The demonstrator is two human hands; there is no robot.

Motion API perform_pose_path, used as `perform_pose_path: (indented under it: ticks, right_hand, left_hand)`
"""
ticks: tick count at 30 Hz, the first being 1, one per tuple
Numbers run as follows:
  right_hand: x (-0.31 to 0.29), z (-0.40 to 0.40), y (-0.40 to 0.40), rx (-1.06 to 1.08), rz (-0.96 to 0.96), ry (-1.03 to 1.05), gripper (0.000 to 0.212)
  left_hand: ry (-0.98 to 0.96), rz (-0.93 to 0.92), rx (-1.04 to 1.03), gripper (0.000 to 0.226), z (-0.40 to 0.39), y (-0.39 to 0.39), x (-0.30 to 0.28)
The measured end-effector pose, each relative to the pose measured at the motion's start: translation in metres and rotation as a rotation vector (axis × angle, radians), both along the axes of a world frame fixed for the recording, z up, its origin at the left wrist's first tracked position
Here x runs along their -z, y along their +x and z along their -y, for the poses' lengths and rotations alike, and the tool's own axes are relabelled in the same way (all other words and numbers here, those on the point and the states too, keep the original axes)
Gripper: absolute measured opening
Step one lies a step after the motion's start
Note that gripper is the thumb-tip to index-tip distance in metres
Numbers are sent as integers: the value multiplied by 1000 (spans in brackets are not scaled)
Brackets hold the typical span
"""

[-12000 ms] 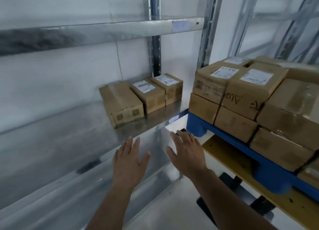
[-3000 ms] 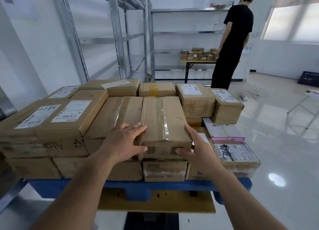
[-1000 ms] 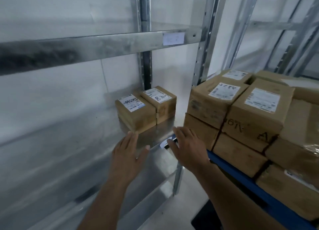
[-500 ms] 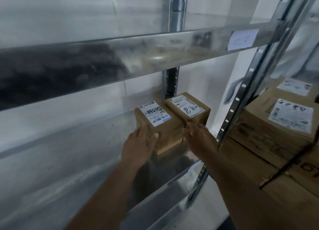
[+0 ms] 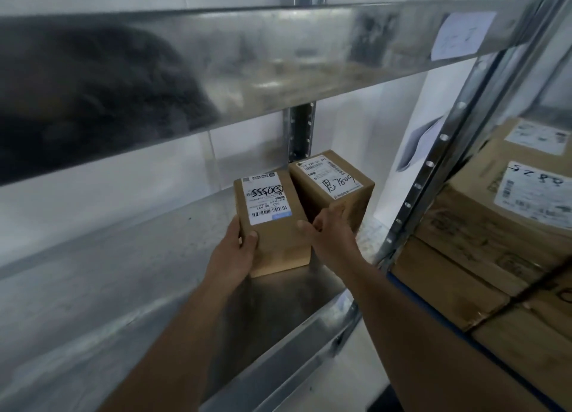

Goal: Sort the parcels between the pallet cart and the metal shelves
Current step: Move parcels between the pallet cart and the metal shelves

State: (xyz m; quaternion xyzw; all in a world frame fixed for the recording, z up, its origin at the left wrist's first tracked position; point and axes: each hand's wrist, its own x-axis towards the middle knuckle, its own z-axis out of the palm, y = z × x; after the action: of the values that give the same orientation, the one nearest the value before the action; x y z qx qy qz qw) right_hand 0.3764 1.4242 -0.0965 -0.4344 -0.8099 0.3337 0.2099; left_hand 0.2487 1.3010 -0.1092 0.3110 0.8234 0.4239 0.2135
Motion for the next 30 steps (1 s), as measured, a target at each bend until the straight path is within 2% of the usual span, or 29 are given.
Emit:
perform_pose_path:
  ticks: [2, 3, 5, 7, 11, 15, 21, 30]
  right_hand:
    - [2, 3, 3, -6, -132, -205, 16]
    - [1, 4, 5, -32, -178, -299, 17]
    - [-2, 7, 11, -138, -191, -371, 43]
    - [-6, 15, 19, -257, -188, -349, 52]
    - [-4, 33, 41, -354, -216, -255, 53]
    - [-3, 61, 76, -349, -265, -256, 53]
    - [-3, 103, 145, -271, -136, -178, 62]
    - [-23, 178, 262, -130, -206, -80, 63]
  left_hand:
    - [35, 28, -5, 50, 4, 4, 0]
    - [58, 48, -7, 52, 7, 6, -1]
    - [111, 100, 2, 55, 14, 13, -3]
    - [145, 123, 34, 56, 23, 21, -5]
    - [146, 112, 66, 62, 43, 42, -7]
    - [152, 79, 117, 67, 72, 68, -5]
    - [218, 61, 137, 72, 114, 129, -8]
    - [292, 21, 265, 73, 163, 232, -27]
